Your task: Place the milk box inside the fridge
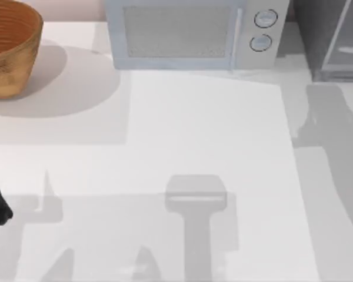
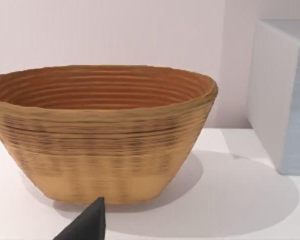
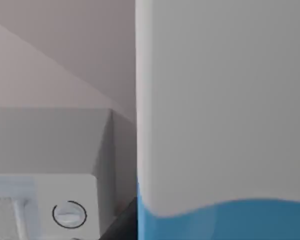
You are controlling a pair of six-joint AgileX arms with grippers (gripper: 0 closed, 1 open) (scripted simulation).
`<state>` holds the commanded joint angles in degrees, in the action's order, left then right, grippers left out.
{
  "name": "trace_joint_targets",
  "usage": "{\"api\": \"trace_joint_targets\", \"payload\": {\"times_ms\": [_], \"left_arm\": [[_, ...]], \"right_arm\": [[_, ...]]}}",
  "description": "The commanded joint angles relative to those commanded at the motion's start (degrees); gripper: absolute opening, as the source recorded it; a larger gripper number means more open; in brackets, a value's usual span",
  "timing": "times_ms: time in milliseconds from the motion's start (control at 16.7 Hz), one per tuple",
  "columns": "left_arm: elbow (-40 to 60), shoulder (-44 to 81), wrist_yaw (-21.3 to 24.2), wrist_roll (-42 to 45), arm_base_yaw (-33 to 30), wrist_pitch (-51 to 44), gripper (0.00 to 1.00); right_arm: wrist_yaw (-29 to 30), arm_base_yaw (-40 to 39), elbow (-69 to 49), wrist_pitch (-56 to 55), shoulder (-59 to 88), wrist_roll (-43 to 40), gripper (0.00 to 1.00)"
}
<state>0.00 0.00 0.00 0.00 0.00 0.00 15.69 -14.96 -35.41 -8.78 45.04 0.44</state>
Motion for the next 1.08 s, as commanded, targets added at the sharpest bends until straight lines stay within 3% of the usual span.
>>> {"api": "trace_joint_targets", "payload": {"times_ms": [540, 1080], "left_arm": [[0.00, 0.00, 0.00, 0.00, 0.00, 0.00, 1.00], [0.00, 0.00, 0.00, 0.00, 0.00, 0.00, 1.00]], "right_arm": [[-13.75, 13.12, 30.76, 7.78, -39.24, -0.37, 0.00], [-15.63, 14.79, 35.35, 8.73, -44.79, -0.33, 0.00]]}}
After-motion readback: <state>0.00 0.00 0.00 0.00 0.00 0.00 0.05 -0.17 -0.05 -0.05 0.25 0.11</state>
